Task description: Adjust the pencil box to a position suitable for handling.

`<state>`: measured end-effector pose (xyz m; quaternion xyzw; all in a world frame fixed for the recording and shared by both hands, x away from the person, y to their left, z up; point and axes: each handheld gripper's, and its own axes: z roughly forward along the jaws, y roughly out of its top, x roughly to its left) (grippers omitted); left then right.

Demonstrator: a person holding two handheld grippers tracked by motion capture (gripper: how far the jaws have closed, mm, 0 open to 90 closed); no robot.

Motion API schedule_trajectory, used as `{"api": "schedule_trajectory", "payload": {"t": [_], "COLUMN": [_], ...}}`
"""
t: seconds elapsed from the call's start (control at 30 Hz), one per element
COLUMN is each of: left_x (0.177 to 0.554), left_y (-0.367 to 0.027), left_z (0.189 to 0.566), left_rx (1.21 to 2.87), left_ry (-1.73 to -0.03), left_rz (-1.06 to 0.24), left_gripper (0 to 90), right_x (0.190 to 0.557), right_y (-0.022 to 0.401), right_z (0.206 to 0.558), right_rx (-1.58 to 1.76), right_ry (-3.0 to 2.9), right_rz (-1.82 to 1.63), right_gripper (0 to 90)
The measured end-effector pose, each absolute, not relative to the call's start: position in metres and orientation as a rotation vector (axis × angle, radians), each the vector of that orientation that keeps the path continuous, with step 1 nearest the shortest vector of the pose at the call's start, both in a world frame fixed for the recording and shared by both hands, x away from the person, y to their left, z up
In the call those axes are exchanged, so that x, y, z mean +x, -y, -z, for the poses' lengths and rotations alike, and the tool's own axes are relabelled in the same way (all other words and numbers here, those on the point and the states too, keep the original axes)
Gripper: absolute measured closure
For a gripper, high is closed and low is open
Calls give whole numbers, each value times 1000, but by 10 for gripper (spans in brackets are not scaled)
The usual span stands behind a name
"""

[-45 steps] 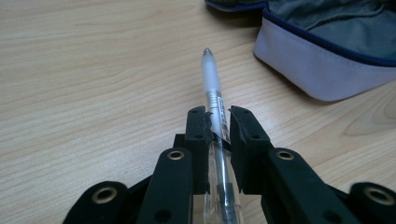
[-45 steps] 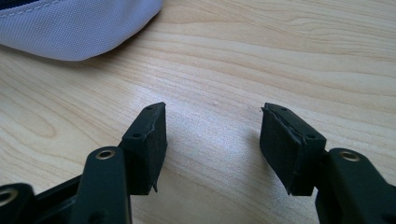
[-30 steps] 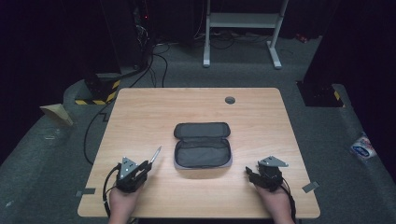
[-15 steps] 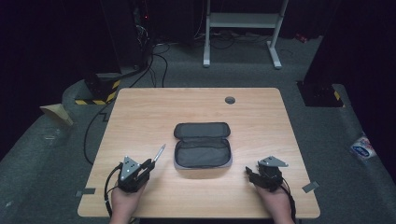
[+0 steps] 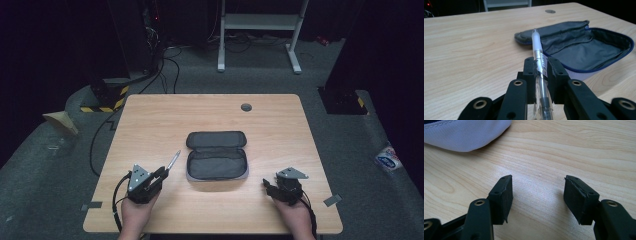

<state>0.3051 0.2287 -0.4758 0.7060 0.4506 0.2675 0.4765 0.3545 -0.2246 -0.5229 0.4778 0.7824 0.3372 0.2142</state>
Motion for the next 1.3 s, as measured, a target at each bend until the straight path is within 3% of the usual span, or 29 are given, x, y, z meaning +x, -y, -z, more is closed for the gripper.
{"api": "schedule_trajectory", "payload": {"t": [1.3], "left_x": [322], "left_y": [-207], "left_z": [450], "left_rx": [1771], "left_ry": [-1016], "left_rz": [-665], "left_gripper": [777], "right_x": [354], "right_y": [224], "right_z": [523], "right_rx": [1330], "right_ry": [-2176], "right_rz": [-938], "right_gripper": [382]}}
